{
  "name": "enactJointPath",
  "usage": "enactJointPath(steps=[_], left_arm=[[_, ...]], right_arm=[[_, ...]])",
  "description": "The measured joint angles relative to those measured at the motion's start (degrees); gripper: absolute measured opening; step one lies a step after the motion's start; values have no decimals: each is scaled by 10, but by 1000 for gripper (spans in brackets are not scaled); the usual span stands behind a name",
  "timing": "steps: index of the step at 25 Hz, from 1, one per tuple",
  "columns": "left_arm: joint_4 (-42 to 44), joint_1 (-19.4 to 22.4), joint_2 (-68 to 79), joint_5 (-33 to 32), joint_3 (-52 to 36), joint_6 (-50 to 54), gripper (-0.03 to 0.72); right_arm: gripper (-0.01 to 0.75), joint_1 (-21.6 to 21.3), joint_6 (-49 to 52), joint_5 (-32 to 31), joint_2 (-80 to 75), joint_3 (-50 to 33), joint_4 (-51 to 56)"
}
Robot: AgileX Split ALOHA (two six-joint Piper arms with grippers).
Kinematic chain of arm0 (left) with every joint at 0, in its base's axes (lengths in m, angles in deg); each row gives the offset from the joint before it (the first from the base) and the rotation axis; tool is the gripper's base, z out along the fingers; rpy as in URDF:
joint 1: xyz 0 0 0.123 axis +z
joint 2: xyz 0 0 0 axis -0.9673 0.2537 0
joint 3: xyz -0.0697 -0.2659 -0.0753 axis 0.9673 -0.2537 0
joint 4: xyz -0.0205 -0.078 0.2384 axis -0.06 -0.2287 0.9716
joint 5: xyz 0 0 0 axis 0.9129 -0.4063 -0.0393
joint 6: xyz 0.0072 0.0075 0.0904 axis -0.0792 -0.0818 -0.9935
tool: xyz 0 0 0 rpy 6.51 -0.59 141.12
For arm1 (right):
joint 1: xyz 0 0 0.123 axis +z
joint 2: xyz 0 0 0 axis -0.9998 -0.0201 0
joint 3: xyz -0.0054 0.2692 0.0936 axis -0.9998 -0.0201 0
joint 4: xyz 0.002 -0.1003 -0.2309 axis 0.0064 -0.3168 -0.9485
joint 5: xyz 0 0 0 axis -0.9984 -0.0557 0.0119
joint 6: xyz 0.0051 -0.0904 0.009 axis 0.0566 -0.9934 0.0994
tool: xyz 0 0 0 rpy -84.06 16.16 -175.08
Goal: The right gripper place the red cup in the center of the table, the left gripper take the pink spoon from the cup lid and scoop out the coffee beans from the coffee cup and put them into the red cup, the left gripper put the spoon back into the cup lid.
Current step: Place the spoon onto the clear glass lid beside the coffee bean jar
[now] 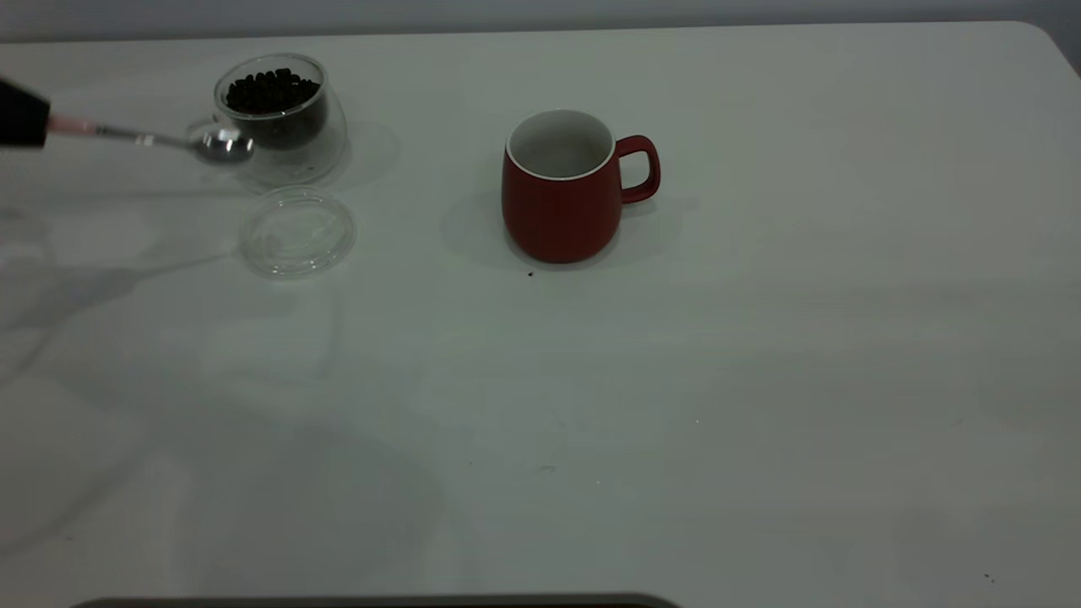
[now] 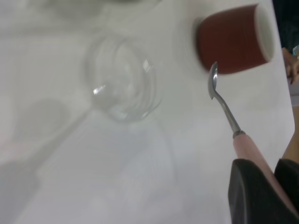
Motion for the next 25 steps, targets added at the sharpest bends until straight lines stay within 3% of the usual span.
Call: enactJointPath(steps=[8, 20, 25], left_arm=[[-4, 3, 61, 10, 15, 8, 123], [-14, -65, 124, 60, 87, 18, 123], [-36, -72, 148, 68, 94, 22, 123]], right_arm=[[591, 0, 0, 0, 0, 0, 0], [591, 0, 0, 0, 0, 0, 0], [591, 0, 0, 0, 0, 0, 0]])
